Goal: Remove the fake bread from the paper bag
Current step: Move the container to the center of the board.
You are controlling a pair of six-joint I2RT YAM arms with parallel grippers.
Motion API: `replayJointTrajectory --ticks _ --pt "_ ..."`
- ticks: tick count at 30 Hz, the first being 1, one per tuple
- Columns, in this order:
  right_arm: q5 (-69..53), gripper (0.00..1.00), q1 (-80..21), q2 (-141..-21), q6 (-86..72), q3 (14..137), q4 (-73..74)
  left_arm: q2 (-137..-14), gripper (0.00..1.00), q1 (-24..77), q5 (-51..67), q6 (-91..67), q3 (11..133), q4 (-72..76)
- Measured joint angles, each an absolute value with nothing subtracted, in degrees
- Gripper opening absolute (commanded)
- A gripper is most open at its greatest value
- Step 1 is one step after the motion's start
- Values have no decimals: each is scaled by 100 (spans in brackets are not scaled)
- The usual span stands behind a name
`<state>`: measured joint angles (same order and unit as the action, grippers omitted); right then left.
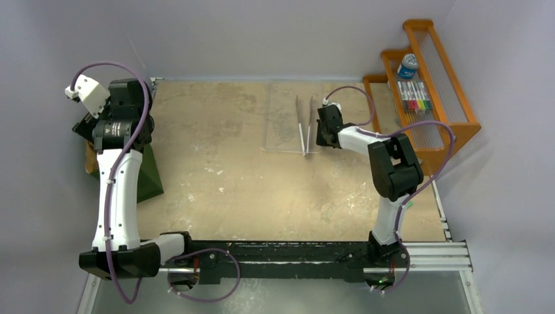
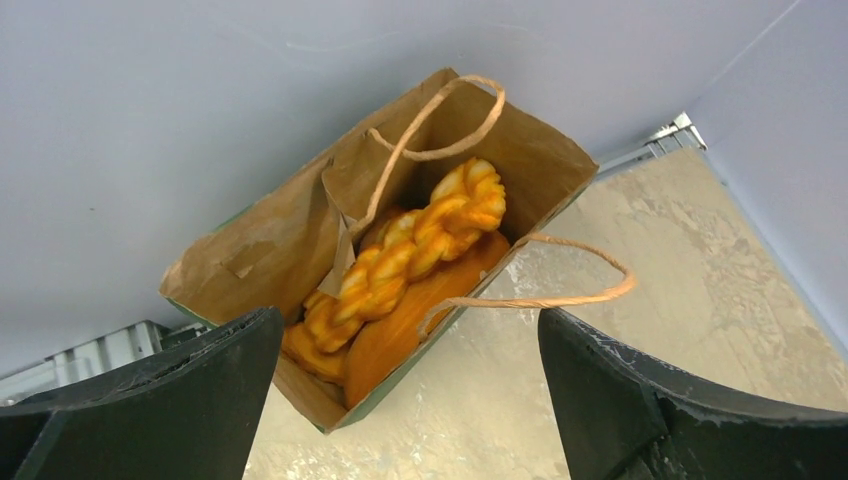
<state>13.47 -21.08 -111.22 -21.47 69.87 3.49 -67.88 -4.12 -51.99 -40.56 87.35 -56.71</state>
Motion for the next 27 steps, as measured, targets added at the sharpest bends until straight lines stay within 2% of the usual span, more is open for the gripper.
replayJointTrajectory --ticks 8,13,27 --pt "1365 0 -1824 -10783 -2053 6449 69 -7146 100 -423 -5555 -3785 9577 -6038" --pt "1380 0 -1793 -10650 -2014 6259 -56 -7288 100 -502 -5559 -3546 9633 -6233" --pt "1253 0 -1691 -10372 -1861 6060 30 -7205 100 -596 -4604 -3074 9942 -6547"
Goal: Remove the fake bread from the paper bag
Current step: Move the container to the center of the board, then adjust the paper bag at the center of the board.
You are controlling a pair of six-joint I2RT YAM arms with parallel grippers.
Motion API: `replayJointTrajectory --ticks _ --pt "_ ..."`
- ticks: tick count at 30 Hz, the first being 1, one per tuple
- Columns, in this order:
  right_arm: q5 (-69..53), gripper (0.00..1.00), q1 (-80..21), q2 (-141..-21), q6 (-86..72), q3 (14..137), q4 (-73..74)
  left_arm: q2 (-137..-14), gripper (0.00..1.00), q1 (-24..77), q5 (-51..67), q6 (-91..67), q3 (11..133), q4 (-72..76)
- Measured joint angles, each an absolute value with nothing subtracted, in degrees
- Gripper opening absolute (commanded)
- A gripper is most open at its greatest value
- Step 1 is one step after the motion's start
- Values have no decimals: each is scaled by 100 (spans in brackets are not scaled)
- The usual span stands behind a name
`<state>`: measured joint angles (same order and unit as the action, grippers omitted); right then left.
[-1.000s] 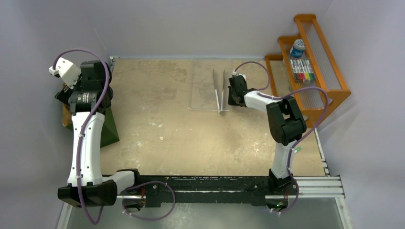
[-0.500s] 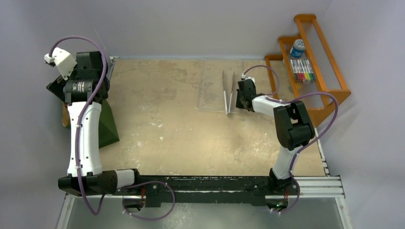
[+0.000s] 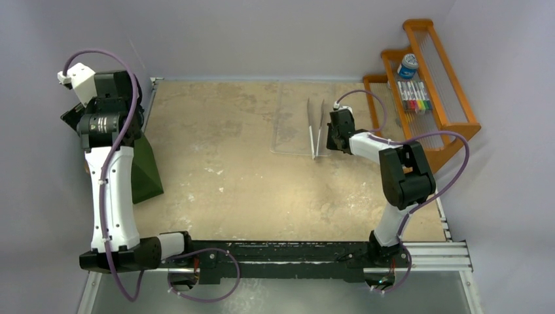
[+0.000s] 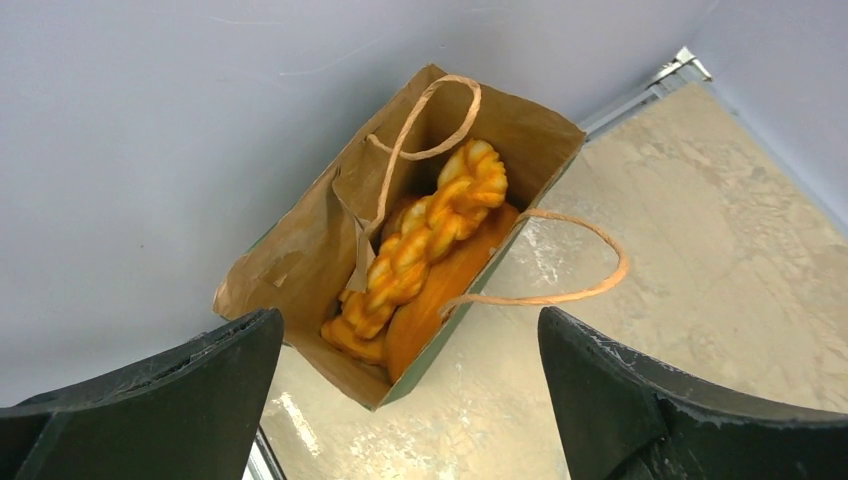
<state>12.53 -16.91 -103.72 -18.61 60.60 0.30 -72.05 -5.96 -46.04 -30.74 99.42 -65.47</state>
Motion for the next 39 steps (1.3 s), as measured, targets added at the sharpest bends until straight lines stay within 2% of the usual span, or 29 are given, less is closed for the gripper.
replayJointTrajectory --ticks 6,11,19,25,39 --pt "1229 1 -1691 -10372 -1837 6062 38 -6757 100 -598 -4510 -3262 10062 -7017" --pt "1140 3 -1682 -10372 -1839 6062 36 -6488 100 -604 -5231 -3778 10254 -7483" --pt "1087 6 -1680 -10374 -1833 6149 126 -6803 100 -690 -6200 -4261 10254 -7465" --pt "1087 9 -1680 -10433 -1831 6211 183 -7201 100 -1640 -5518 -3935 9459 -6982" --pt "1052 14 -1669 -10527 -1903 6228 189 -7522 100 -2309 -4740 -3625 9161 -6482"
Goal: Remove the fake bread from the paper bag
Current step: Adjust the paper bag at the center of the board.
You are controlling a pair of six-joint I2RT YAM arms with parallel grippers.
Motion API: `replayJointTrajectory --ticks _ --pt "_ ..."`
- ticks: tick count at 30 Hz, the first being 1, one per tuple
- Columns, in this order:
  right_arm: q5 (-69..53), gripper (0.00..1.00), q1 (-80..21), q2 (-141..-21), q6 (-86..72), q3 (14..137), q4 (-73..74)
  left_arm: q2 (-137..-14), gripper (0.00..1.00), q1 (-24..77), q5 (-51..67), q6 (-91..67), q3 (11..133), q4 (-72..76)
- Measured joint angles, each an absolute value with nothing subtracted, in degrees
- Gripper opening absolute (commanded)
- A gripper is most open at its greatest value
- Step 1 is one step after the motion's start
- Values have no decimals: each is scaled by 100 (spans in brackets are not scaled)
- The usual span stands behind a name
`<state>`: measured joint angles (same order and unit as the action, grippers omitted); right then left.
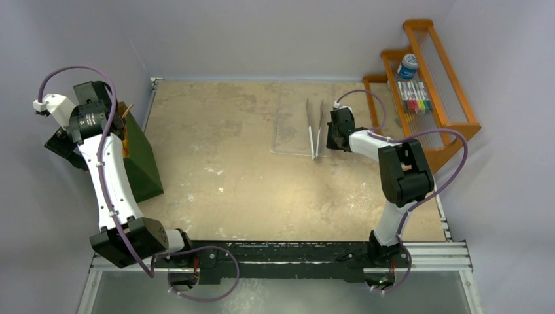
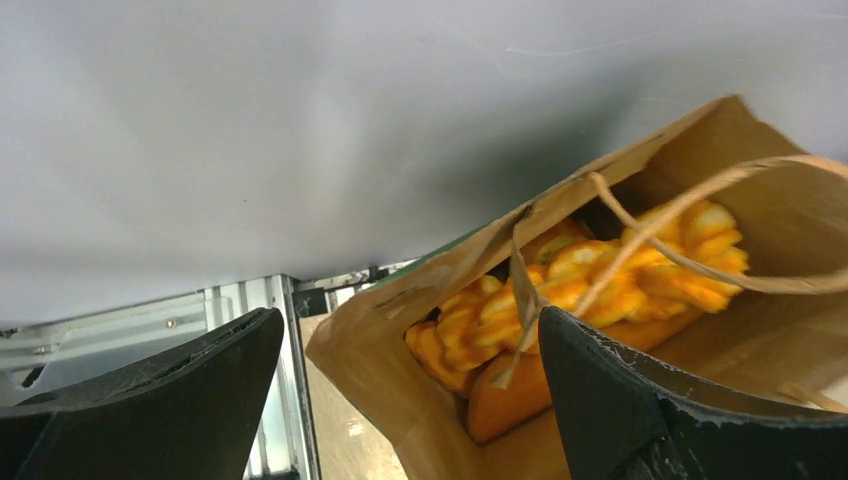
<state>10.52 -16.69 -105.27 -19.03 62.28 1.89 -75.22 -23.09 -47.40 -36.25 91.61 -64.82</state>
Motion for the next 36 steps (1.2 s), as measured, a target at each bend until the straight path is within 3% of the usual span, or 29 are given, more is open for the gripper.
replayJointTrajectory --ticks 9,26,33,36 --pt "1050 16 -1669 -10527 -1905 6278 268 -7710 100 -3085 -4036 -3629 8853 -6088" --pt "1031 17 -1671 -10554 -1890 6445 427 -8088 99 -3148 -3426 -3485 8927 -5402" --pt "961 17 -1671 -10575 -1881 6462 438 -7782 85 -3148 -3463 -3468 8278 -5398" --pt "943 17 -1671 -10575 -1883 6462 436 -7658 68 -3148 -3500 -3463 8195 -5406"
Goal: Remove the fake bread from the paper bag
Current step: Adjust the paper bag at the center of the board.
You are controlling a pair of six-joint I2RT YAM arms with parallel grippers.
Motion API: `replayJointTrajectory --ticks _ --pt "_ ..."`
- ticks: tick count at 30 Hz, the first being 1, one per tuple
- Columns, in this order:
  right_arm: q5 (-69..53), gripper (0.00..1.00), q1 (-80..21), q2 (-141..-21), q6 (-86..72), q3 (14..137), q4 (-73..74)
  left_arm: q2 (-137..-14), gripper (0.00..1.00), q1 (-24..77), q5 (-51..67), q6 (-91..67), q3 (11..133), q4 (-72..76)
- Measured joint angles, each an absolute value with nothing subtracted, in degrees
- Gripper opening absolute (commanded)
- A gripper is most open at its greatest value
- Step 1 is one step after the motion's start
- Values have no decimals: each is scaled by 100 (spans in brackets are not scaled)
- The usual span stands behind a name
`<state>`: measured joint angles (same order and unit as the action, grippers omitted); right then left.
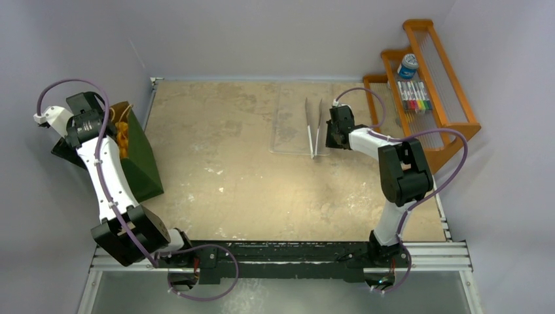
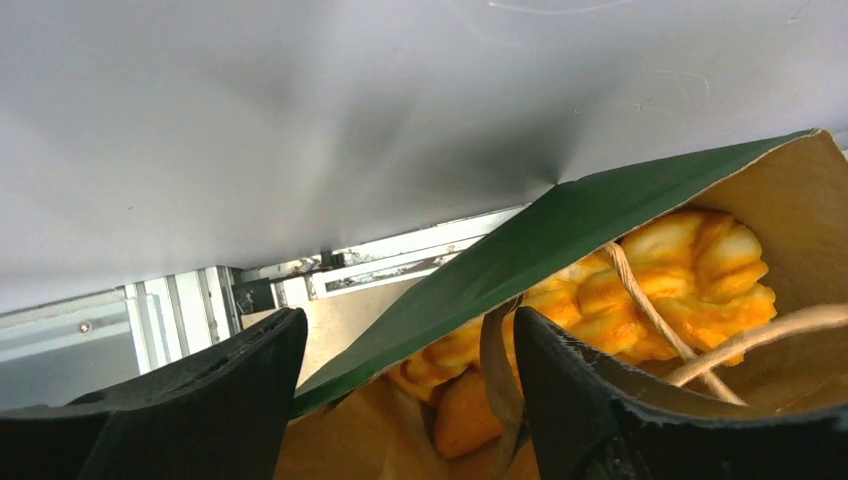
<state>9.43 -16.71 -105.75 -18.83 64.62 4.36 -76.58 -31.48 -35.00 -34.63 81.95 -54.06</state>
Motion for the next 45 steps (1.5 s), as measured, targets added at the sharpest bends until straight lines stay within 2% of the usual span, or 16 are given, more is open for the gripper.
replayJointTrajectory --ticks 5,10,12,15,26,33,37,40,45 --pt "943 18 -1671 -10575 -1883 6462 436 -7577 37 -3148 -3544 -3470 8184 -5433" --pt "945 17 -1671 -10575 -1883 6462 438 -7568 29 -3148 -3535 -3468 8128 -5411" --pt "945 17 -1671 -10575 -1883 6462 438 -7553 21 -3148 -3533 -3468 8071 -5402" --pt "947 17 -1671 -10575 -1885 6462 438 -7529 0 -3148 -3516 -3470 7988 -5393" --pt "921 18 -1671 -10521 -1970 6316 416 -7347 0 -3151 -2982 -3492 7972 -5308" --pt "919 25 -1673 -10403 -2049 6254 460 -7192 0 -2930 -2104 -3450 7992 -4772" --pt "943 31 -1675 -10331 -2053 6241 591 -7271 0 -1957 -2158 -3166 7994 -4305" --pt "961 38 -1678 -10206 -2056 6237 729 -7437 0 -869 -2252 -2995 7994 -4010" --pt "1085 50 -1682 -9852 -2053 6239 808 -7572 0 183 -2611 -2864 7824 -3476"
